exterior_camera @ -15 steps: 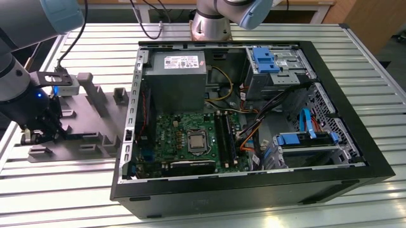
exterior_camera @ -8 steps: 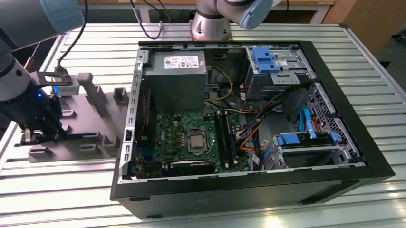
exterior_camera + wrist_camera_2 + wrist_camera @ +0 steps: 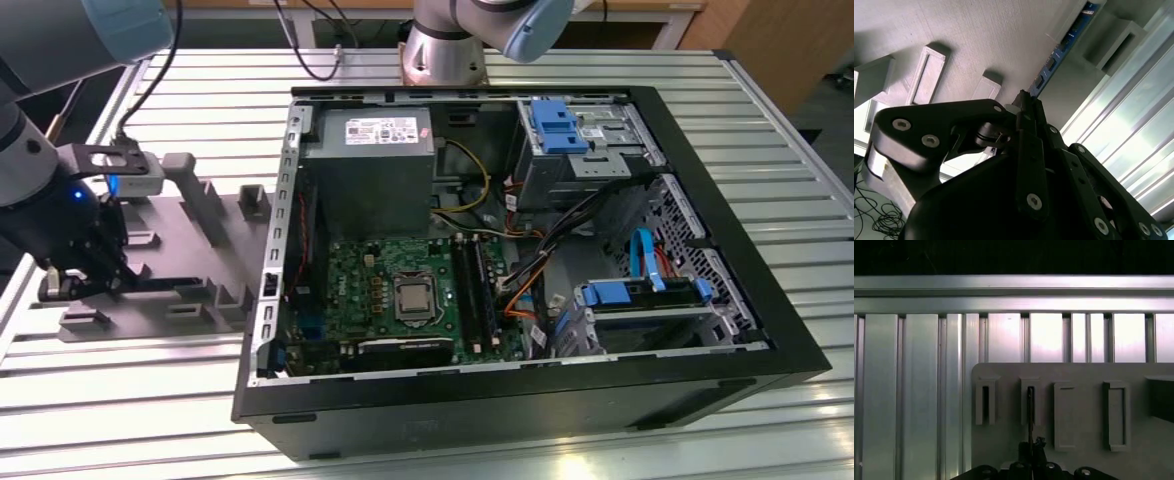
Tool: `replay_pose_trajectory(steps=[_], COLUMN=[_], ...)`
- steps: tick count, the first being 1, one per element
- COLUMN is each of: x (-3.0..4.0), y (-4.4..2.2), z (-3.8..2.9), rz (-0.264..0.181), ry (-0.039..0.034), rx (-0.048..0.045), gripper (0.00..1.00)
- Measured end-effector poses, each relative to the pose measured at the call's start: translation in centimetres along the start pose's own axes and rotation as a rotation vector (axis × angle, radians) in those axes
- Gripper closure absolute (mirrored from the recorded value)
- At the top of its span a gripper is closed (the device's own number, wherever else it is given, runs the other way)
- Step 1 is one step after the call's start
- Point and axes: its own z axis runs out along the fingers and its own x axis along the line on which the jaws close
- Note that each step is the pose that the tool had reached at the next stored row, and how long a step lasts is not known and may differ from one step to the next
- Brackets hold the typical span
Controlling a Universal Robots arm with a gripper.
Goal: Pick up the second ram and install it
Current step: 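Pick up the second ram and move it above second insertion slot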
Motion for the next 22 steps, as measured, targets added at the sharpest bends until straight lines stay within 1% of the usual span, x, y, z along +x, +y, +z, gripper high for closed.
replay_pose_trajectory(steps=[3, 10, 22], x=[-0.01, -0.01, -0.02], y=[0.0, 0.0, -0.01], z=[-0.33, -0.48, -1.26], rz=[0.0, 0.0, 0.0], ry=[0.0001, 0.0001, -0.0002], rx=[-0.0001, -0.0002, 0.0005], gripper=[0.86, 0.86, 0.86])
